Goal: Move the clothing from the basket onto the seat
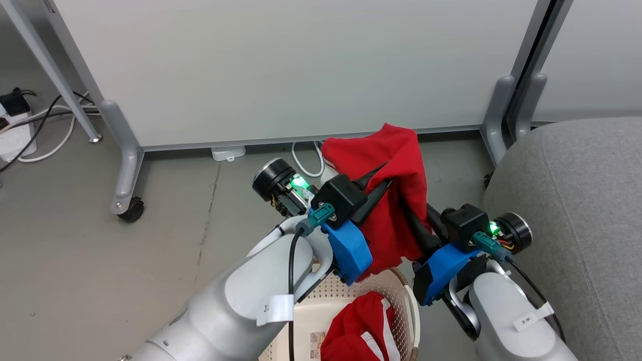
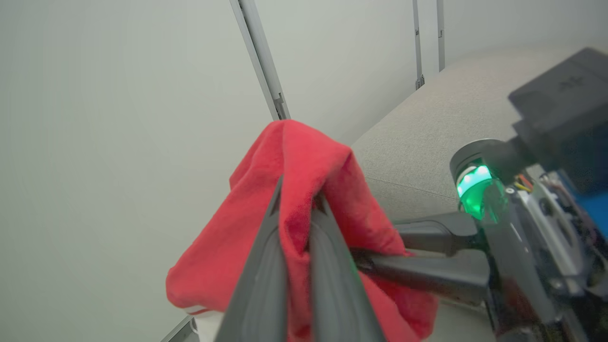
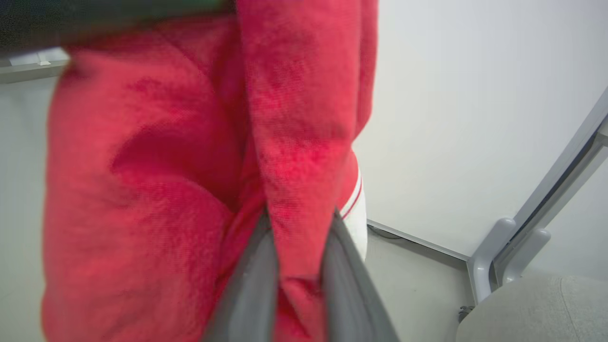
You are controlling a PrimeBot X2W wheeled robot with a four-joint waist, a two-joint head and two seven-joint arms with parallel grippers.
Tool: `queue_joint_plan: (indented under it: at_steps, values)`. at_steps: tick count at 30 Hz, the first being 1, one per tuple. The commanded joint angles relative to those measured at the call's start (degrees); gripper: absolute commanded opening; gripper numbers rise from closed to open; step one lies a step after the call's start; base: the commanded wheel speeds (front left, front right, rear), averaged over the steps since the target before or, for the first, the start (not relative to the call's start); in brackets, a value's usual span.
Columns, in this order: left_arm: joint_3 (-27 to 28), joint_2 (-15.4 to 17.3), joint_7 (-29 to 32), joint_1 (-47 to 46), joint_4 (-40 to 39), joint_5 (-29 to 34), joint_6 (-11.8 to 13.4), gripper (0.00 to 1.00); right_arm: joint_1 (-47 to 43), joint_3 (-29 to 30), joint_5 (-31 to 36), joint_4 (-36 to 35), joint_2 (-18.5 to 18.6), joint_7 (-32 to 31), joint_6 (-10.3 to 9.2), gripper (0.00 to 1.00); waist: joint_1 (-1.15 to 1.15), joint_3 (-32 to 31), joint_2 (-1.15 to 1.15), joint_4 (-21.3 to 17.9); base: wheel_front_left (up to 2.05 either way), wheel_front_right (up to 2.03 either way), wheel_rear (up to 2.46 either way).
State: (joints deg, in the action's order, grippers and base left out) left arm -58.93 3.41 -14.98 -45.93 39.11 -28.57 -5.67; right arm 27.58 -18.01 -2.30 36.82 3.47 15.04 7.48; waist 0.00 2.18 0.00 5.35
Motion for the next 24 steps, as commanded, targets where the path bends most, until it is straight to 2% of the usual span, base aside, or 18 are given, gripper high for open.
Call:
queue_joint_plan:
  at_steps: [1, 19, 20, 21, 24]
  values:
    - [-0.12, -0.06, -0.22, -0.63, 0.10, -0.09, -0.20, 0.00, 0.72, -0.12, -0.29, 0.16, 0.13, 0.22, 0.02, 0.00, 0.00, -0.07, 0.00, -0.07, 0.00, 0.00, 0.00]
    - [-0.29, -0.23, -0.04, -1.11, 1.76, -1.09, -0.40, 0.00, -0.31, -0.97, -1.98, -0.79, 0.42, 0.22, 0.03, 0.00, 0.00, -0.05, 0.00, -0.49, 0.00, 0.00, 0.00]
    - [-0.26, -0.23, 0.24, -0.90, 2.04, -1.44, -0.43, 0.43, -0.32, -0.92, -2.10, -0.81, 0.41, 0.22, 0.03, 0.00, 0.00, -0.05, 0.00, -0.50, 0.00, 0.00, 0.00]
    - [-0.39, -0.28, 0.28, -0.95, 2.10, -1.51, -0.55, 1.00, -0.33, -0.88, -2.15, -0.83, 0.40, 0.22, 0.03, 0.00, 0.00, -0.04, 0.00, -0.53, 0.00, 0.00, 0.00]
    - [-0.57, -0.30, 0.19, -1.19, 2.41, -1.63, -0.57, 1.00, -0.46, -0.76, -2.04, -1.08, 0.40, 0.22, 0.03, 0.00, 0.00, -0.06, 0.00, -0.60, 0.00, 0.00, 0.00]
